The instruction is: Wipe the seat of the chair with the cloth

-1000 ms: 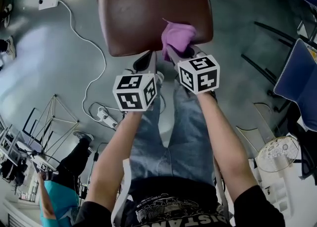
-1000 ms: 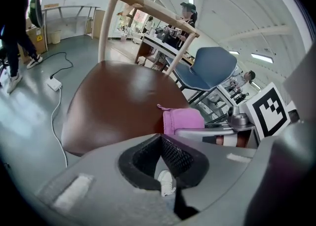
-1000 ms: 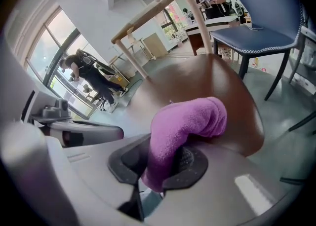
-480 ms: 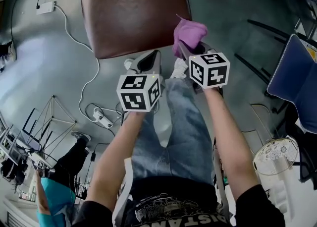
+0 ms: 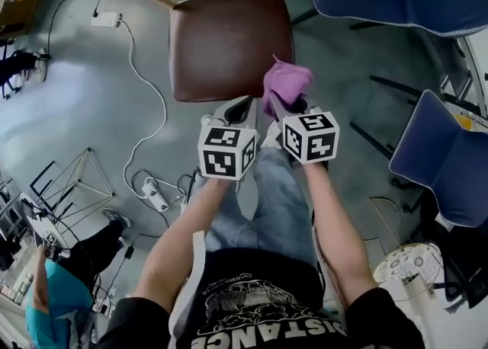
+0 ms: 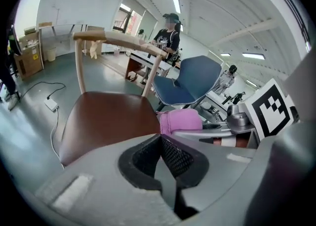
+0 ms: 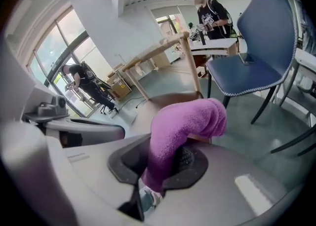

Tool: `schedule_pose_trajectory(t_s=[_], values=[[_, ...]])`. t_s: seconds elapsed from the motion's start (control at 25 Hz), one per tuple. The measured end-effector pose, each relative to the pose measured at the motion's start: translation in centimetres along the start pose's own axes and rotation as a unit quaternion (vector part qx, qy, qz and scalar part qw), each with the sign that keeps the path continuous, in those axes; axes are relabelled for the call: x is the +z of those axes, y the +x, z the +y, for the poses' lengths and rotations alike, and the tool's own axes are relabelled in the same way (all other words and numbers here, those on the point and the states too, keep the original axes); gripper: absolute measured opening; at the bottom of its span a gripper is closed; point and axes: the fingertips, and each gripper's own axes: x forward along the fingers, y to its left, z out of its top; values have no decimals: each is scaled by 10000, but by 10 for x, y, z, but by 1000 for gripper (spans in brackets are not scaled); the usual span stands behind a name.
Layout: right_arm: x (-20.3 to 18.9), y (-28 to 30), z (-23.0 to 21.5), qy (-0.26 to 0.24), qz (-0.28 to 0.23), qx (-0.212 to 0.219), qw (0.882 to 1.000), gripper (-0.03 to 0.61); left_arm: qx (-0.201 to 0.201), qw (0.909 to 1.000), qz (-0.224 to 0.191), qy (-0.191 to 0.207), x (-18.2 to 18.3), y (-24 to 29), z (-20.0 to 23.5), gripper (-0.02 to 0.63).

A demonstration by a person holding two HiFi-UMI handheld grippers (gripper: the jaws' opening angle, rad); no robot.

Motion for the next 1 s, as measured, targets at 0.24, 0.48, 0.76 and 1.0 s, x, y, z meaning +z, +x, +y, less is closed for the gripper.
schedule_pose_trajectory(t_s=[0.24, 0.48, 0.76, 1.0], values=[[64, -42, 50, -440, -435, 88, 9980, 66, 63, 9989, -474, 1, 60, -53, -12, -2], [111, -85, 107, -881, -822, 232, 9924, 66, 89, 9959, -904, 23, 103, -114, -23, -2], [157, -129, 153, -1122, -1366, 174, 9841, 61, 99, 9887, -1472, 283, 150, -166, -28, -3], [183, -156, 183, -1498, -1797, 88, 9722, 58, 62, 9816, -1832, 542, 168, -200, -38, -5]])
